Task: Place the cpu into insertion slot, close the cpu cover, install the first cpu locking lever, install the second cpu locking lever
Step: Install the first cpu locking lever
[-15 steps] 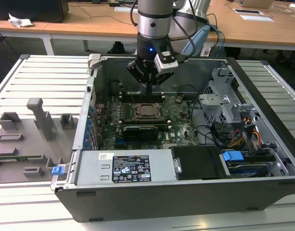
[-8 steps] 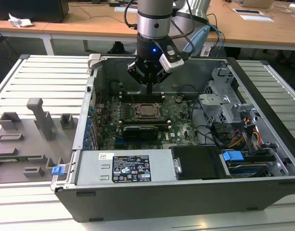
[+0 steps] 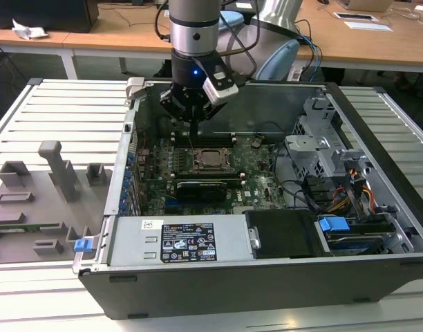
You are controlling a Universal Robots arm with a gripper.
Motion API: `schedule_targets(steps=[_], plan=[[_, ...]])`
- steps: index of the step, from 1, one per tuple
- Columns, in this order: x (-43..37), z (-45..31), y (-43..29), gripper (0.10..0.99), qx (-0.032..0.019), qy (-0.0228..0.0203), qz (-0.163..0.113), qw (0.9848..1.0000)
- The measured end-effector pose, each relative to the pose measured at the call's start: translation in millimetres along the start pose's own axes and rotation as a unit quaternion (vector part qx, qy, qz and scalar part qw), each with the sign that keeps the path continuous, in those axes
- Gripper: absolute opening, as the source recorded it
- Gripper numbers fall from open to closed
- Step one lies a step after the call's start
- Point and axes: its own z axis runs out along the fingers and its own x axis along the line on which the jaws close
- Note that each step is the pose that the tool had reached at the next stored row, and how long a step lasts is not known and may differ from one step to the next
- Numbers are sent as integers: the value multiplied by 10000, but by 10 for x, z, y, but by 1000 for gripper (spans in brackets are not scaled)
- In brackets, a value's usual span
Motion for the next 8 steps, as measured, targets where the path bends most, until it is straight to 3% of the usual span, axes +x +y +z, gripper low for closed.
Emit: schedule_targets(steps=[3,5,8], plan=[[30,19,1,106,-3,-2,-153,9999],[159,34,6,106,-10,-4,-195,9998],[220,43,9,106,-11,-4,-194,9998]])
